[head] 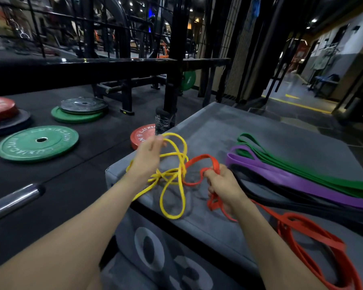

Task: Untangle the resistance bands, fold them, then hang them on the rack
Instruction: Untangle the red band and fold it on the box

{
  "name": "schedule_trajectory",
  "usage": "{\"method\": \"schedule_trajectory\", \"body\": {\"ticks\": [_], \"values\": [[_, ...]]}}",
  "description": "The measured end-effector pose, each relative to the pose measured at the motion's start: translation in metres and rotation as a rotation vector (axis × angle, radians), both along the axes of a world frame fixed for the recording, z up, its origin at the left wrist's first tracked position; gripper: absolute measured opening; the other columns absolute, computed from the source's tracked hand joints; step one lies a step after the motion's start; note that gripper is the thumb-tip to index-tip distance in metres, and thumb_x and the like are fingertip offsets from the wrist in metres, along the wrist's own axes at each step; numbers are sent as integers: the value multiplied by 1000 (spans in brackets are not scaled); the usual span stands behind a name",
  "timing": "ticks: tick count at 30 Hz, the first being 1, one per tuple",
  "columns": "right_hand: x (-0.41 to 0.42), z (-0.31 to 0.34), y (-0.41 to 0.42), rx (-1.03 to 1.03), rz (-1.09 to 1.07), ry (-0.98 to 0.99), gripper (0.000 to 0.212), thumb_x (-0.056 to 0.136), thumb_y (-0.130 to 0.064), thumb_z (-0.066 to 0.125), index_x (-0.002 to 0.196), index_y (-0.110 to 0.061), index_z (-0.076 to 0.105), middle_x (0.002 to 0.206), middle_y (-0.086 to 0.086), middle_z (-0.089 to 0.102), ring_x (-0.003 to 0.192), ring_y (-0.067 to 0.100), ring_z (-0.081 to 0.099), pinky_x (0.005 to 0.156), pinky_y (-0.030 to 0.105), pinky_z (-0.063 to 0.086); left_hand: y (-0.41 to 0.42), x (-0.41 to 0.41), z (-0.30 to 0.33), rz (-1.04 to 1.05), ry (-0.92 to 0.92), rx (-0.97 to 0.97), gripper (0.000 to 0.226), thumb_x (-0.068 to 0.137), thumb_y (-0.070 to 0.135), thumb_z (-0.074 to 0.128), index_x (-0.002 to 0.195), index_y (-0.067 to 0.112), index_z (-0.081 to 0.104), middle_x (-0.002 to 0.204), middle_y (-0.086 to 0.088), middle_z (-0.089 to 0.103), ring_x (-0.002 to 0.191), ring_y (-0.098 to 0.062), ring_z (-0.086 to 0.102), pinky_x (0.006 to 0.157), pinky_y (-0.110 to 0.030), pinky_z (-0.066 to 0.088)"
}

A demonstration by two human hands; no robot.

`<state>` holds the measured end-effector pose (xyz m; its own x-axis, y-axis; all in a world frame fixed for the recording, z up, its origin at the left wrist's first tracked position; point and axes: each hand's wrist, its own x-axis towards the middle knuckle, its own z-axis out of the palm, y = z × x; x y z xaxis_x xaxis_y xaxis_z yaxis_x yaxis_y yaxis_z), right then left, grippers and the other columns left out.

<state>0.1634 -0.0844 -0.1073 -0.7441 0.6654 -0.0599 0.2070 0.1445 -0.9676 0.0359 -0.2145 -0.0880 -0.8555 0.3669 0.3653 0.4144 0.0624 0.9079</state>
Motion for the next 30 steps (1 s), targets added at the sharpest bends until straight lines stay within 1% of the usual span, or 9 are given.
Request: {"method": "schedule_trajectory", "body": {"ticks": [2,5,10,18,20,23,26,28,30], "values": [[-1,-1,2,17,-21,-16,21,90,-12,46,71,-21,42,52,1,36,34,11,34,43,26,29,-6,-7,1,95,-34,21,33,101,25,36,75,17,54,64,8,44,61,-8,42,59,-22,38],[-2,-3,7,56,-48,-42,23,95,-15,41,72,-19,41,53,2,35,35,11,33,43,26,31,-7,-16,-2,154,-147,120,37,100,31,34,67,26,49,68,6,46,67,-14,44,70,-34,40],[-1,-10,19,165,-144,-127,18,94,-20,41,83,-9,51,57,4,41,46,17,37,58,35,41,-9,-20,9,227,-269,300,37,100,33,34,69,21,51,63,4,43,61,-10,40,58,-25,35],[-3,-9,24,151,-253,-150,22,93,-12,41,72,-11,50,58,7,43,47,21,41,51,28,40,-13,-22,12,311,-460,481,36,100,32,35,68,17,45,61,5,38,55,-11,34,57,-27,31],[-3,-7,24,156,-280,-146,24,90,-14,42,67,-13,49,59,7,43,55,24,45,60,34,42,-15,-26,10,341,-416,371,36,100,33,35,72,15,50,63,1,43,60,-17,41,62,-33,35],[0,-5,23,171,-265,-120,17,76,-31,40,64,-20,46,66,9,42,71,26,44,72,47,45,-19,-29,-3,314,-194,-204,35,98,31,36,94,7,61,92,-14,59,87,-32,55,77,-39,44],[6,3,18,221,-208,-109,16,76,-30,42,64,-20,44,64,6,43,65,25,44,63,38,42,-20,-18,-15,146,-81,-697,34,94,30,47,118,6,48,125,-18,43,110,-38,49,93,-43,43],[8,5,17,231,-165,-99,18,84,-22,46,66,-20,46,62,5,45,54,22,42,60,37,40,-17,-6,-14,178,35,-773,46,90,31,55,126,7,40,131,-17,32,116,-39,45,98,-45,39],[9,6,16,273,-124,-83,13,81,-27,45,69,-21,48,62,1,44,50,17,38,66,45,45,-14,4,-8,273,273,-698,56,84,27,63,131,9,38,132,-14,32,120,-35,40,99,-43,34]]}}
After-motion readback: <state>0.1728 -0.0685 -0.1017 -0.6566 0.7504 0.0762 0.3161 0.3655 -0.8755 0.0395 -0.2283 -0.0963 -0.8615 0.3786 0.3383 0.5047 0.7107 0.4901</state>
